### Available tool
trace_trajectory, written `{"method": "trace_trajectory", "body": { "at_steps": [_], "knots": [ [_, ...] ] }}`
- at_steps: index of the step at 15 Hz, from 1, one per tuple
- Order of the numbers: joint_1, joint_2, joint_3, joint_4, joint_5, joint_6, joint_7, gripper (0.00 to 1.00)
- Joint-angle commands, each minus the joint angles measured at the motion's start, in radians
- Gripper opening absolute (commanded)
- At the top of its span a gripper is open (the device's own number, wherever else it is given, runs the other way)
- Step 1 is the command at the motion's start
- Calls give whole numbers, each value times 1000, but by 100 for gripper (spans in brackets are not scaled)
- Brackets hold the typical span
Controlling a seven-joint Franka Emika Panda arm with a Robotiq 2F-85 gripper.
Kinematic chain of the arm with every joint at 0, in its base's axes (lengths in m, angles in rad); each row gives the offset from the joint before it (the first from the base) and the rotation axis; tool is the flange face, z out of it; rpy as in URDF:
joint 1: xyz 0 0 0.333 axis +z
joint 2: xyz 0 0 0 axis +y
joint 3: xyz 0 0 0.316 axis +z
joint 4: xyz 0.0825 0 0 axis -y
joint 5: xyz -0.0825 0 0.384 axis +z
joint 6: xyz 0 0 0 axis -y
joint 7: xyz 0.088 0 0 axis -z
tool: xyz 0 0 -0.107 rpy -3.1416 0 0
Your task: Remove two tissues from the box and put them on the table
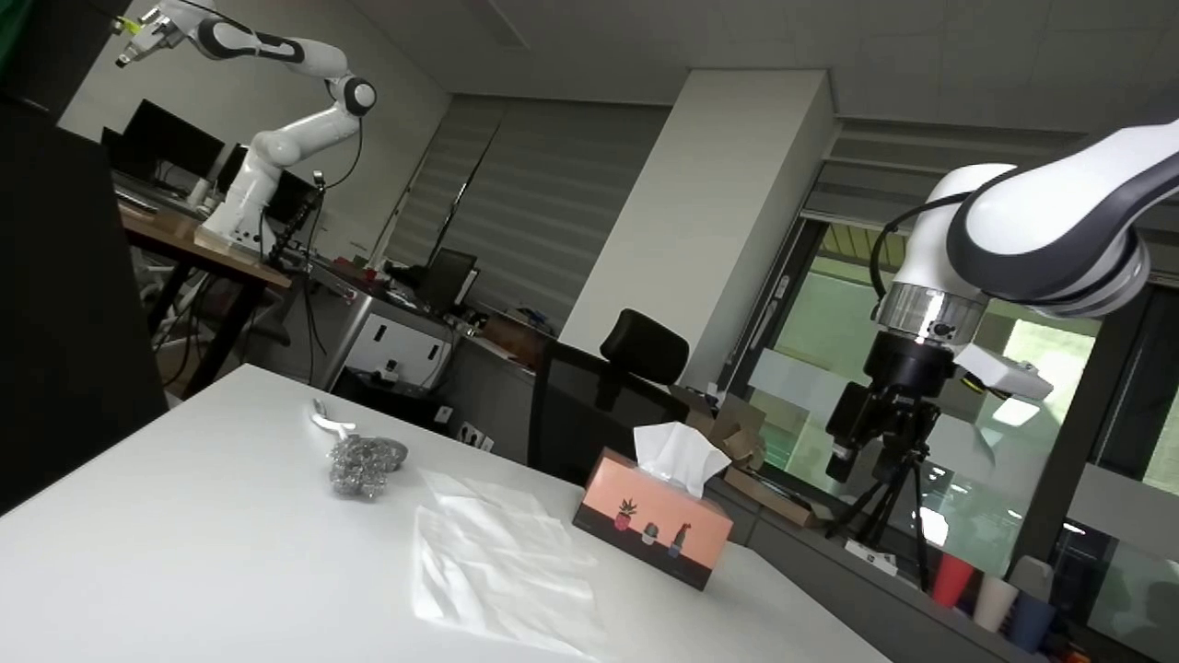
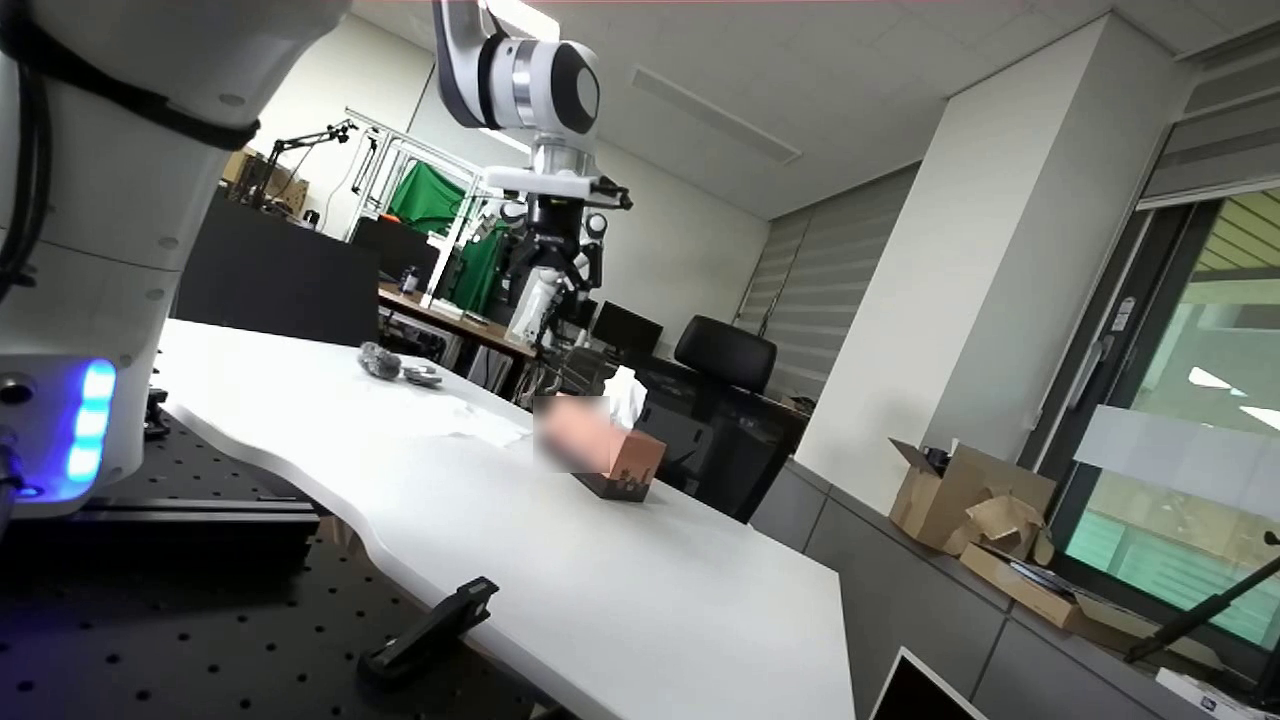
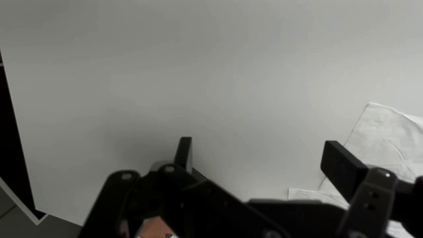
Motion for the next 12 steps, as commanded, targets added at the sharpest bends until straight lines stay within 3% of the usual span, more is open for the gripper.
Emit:
{"method": "trace_trajectory", "body": {
  "at_steps": [1, 12],
  "knots": [
    [21, 8, -22, 2, -6, -2, 3, 100],
    [34, -5, -18, -8, -5, -2, 3, 100]
  ]
}}
